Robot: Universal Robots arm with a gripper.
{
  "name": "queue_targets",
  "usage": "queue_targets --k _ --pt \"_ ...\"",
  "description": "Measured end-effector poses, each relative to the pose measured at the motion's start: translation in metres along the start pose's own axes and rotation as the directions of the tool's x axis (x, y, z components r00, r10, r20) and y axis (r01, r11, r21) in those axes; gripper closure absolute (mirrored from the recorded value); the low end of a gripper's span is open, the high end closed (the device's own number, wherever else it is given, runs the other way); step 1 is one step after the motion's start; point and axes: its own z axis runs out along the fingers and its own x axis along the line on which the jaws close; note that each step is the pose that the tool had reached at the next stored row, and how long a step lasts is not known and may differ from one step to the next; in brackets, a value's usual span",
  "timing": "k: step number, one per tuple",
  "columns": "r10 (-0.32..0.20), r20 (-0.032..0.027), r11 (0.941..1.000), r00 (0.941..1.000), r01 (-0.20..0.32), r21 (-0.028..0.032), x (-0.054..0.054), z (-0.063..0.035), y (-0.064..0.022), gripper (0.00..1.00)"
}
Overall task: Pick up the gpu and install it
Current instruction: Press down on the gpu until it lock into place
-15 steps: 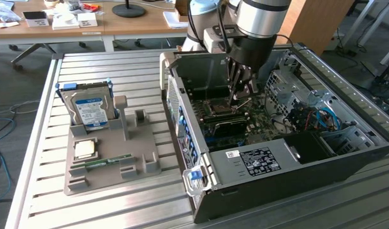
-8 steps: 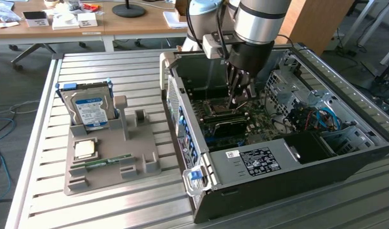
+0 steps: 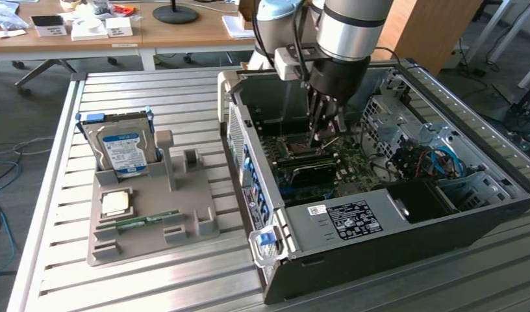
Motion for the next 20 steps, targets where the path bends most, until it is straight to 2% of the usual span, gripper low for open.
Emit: queue_targets --k 13,20 --pt "0.0 0.0 1.0 1.0 0.0 -0.0001 -0.002 0.0228 0.0005 0.89" --pt "0.0 -0.0001 1.0 1.0 0.0 -0.0001 -0.002 0.0249 0.0005 0.89"
